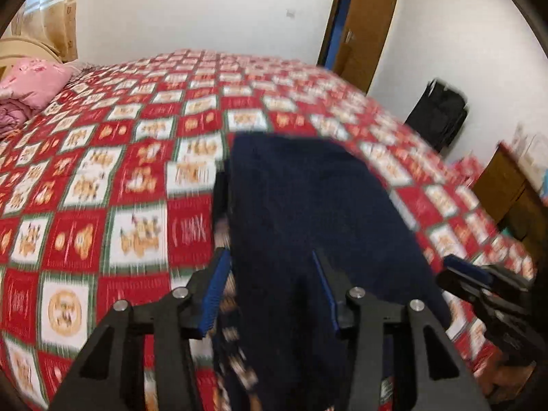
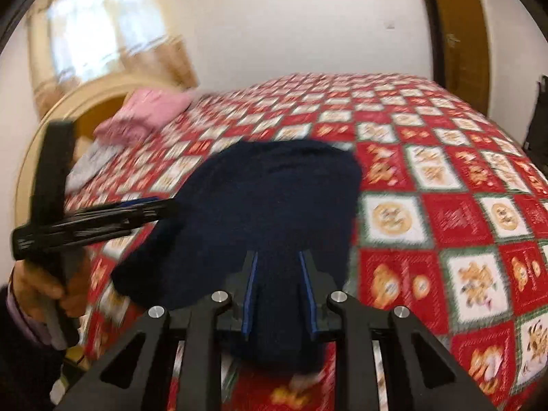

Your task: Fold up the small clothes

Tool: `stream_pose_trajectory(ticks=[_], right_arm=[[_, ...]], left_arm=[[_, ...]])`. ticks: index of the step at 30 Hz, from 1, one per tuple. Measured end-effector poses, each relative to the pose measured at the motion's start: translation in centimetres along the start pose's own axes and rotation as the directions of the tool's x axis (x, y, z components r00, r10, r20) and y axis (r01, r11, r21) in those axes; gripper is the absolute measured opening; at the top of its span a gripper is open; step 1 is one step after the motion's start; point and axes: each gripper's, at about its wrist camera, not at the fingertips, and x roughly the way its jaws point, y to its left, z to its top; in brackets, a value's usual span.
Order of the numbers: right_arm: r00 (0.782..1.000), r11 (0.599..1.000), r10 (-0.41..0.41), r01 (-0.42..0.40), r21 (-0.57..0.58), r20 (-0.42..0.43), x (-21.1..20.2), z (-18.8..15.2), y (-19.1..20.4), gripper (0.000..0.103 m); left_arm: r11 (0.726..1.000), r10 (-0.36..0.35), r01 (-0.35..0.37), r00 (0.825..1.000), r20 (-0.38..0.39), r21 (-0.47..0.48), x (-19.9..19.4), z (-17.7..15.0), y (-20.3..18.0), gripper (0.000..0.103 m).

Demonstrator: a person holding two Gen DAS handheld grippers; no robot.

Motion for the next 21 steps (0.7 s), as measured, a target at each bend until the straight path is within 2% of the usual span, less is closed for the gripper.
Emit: stream_pose_trajectory(ticks=[3,5,8,10,14,17,21], right_arm=[[0.999,0.997,0.013,-0.01,0.076,-0.045,0.9,-1.6,-0.7,0.025],[0.996,0.981,0.063,-0.05,0.187,-0.063,1.8,-2.6,-1.7,0.025],[0.989,0.943,0.144,-0.123,0.308,-0.044,2.6,-3.6,-2.7,0.025],[0.987,0.941,0.154,-0.131,0.311,-0.051,2.9,-4.1,-2.1,0.025],[0.99,0.958,0.126,-0.105,0.266,-0.064,2.7,-4.5,-0.6,0.025],[0.987,0.945,0.152,-0.128,0.301,-0.058,2.5,-5.0,-0.9,0.025],[0.982,0.94,0.172,-0.139,0.312,-0.079,2.2,-5.1,-1.3,0.025]], left_arm=[[0.998,0.059,-0.059,0.998,-0.032,0.023,1.2,-1.3,-0.7,0.044],[0.996,0.082,-0.081,0.996,-0.025,0.042,1.1,-1.7,-0.9,0.044],[0.991,0.115,-0.113,0.993,-0.025,0.071,0.8,-1.7,-1.1,0.044],[0.99,0.122,-0.12,0.992,-0.025,0.077,0.8,-1.9,-0.9,0.044],[0.987,0.133,-0.132,0.991,-0.013,0.091,0.8,-2.9,-0.8,0.043],[0.982,0.152,-0.15,0.988,-0.004,0.112,0.1,-3.4,-1.0,0.043],[0.984,0.151,-0.15,0.989,-0.007,0.097,-0.7,-3.7,-0.6,0.043]])
